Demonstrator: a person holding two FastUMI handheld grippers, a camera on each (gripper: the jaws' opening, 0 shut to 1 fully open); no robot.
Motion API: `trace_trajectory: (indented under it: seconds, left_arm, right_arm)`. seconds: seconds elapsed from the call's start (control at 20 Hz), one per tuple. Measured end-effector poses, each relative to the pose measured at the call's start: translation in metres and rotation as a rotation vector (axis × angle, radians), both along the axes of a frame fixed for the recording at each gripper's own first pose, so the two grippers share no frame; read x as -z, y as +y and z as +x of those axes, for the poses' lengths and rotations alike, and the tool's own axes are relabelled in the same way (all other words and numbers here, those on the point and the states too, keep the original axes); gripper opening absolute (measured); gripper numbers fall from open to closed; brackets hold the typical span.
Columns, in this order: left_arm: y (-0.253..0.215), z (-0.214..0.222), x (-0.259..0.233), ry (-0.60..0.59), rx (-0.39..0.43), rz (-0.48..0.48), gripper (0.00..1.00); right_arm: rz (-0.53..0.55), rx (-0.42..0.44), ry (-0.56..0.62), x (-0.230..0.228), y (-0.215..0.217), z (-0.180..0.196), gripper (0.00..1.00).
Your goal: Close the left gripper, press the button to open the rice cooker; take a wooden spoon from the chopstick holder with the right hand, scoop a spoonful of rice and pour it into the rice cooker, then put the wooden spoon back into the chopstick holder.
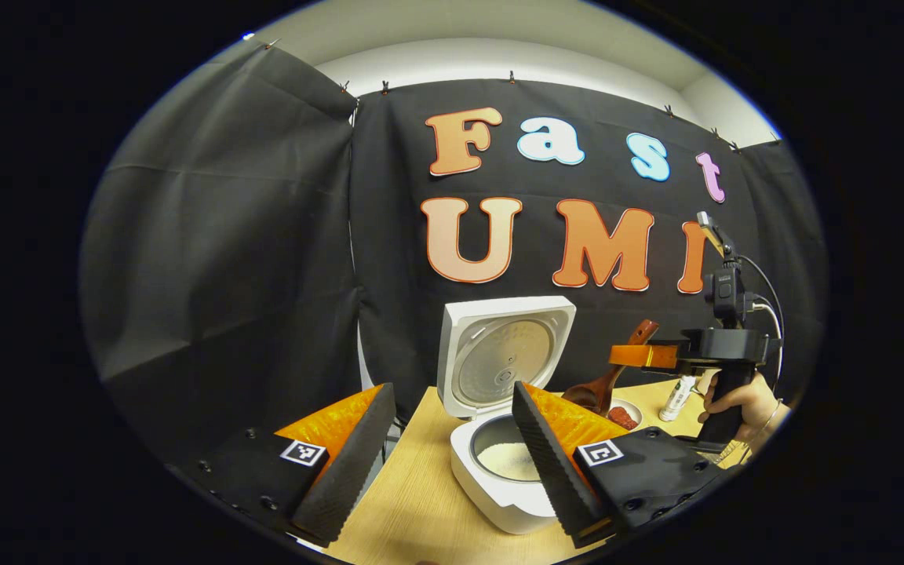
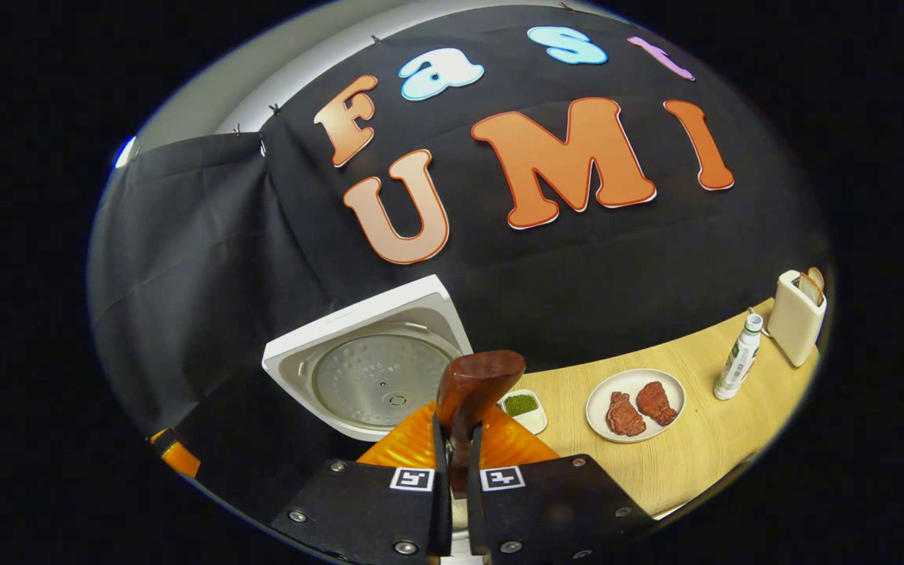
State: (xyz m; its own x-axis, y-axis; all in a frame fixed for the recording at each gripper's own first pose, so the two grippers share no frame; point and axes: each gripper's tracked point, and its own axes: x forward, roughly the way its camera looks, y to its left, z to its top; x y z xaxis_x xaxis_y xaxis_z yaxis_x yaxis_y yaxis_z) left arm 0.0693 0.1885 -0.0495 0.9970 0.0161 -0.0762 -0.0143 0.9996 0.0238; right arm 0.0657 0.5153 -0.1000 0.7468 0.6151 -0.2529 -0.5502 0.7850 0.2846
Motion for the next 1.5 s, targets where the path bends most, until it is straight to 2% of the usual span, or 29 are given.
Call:
trace_trajectory:
  seconds: [0.75,1.2,1.35,1.5]
  left_arm:
    - [0.004,-0.002,0.007,0.003,-0.010,-0.004,1.00]
    - [0.010,-0.005,0.012,0.008,-0.026,-0.011,1.00]
    - [0.012,-0.006,0.013,0.009,-0.031,-0.011,1.00]
    - [0.013,-0.007,0.017,0.017,-0.038,-0.014,1.00]
  right_arm:
    - [-0.105,-0.065,-0.180,-0.019,0.013,-0.010,0.07]
    - [-0.203,-0.150,-0.293,-0.023,0.032,-0.021,0.07]
    - [-0.270,-0.170,-0.364,-0.023,0.035,-0.024,0.07]
    - [-0.277,-0.189,-0.403,-0.026,0.037,-0.030,0.08]
